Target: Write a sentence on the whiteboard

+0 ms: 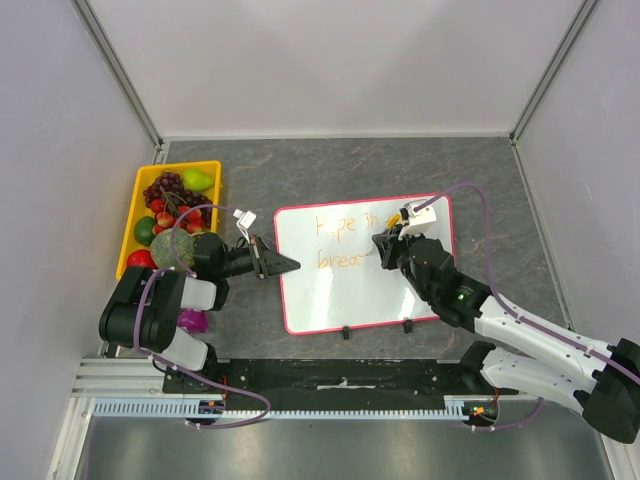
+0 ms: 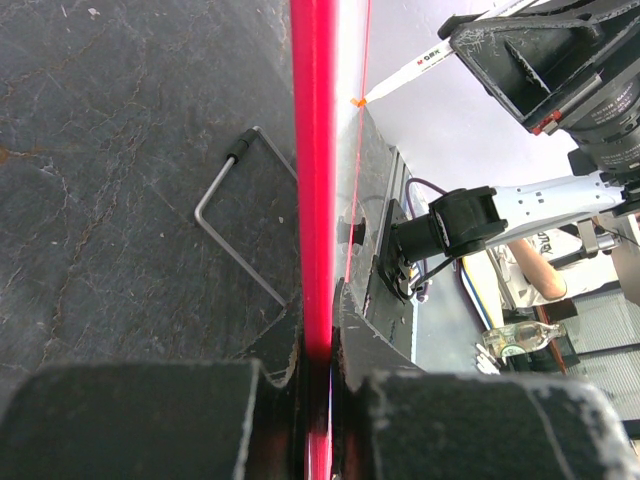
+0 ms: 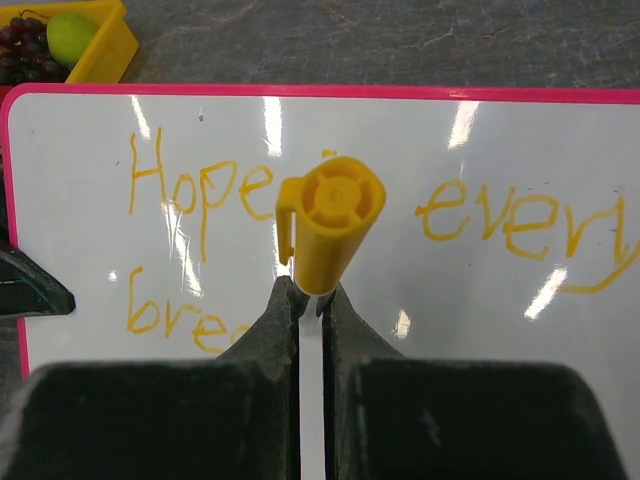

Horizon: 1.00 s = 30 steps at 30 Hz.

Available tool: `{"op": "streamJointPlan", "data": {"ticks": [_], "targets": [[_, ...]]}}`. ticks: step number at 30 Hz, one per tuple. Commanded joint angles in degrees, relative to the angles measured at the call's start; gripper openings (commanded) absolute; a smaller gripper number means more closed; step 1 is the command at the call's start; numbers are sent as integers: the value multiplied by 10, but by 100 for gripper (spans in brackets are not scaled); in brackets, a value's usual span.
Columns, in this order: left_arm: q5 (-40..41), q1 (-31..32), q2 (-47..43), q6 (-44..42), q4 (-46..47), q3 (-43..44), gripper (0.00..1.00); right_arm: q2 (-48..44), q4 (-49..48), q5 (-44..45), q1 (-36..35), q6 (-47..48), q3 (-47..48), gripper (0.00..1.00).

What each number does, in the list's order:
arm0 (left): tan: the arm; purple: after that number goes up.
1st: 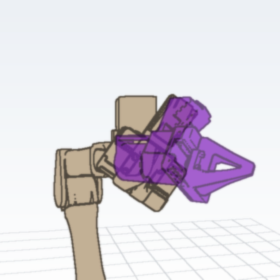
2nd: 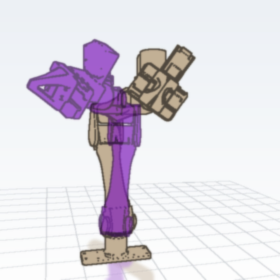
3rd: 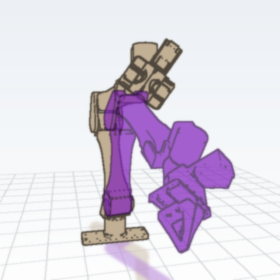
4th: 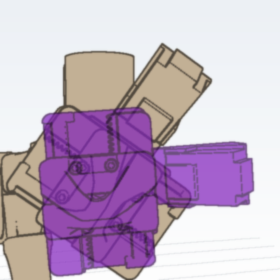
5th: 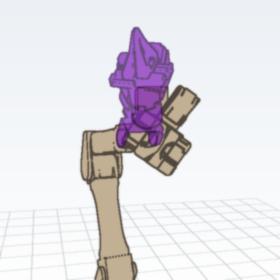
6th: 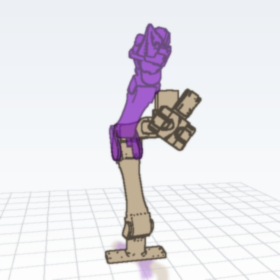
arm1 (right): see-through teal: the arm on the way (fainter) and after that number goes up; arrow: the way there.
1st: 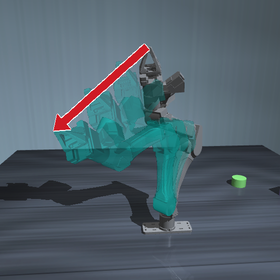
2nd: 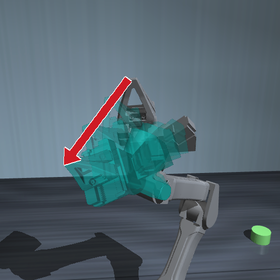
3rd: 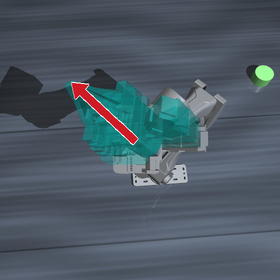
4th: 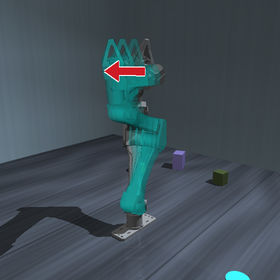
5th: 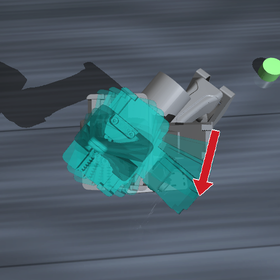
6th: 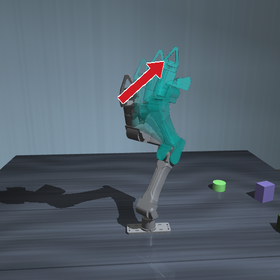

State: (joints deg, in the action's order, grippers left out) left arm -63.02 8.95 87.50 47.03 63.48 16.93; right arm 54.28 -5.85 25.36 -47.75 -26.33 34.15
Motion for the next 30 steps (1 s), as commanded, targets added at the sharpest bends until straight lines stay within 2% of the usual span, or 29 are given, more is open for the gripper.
{"op": "streamJointPlan", "data": {"ticks": [1, 14, 30], "targets": [[44, 2, 13, -88, -24, 2, 2, -5, 0, -14, 5, 5, 31, 0], [43, 2, 13, -88, -24, 2, 2, 26, -23, -8, 5, 7, 50, 0], [43, 2, 14, -87, -24, 2, 2, 3, -2, -22, 5, -9, -17, 0]]}}
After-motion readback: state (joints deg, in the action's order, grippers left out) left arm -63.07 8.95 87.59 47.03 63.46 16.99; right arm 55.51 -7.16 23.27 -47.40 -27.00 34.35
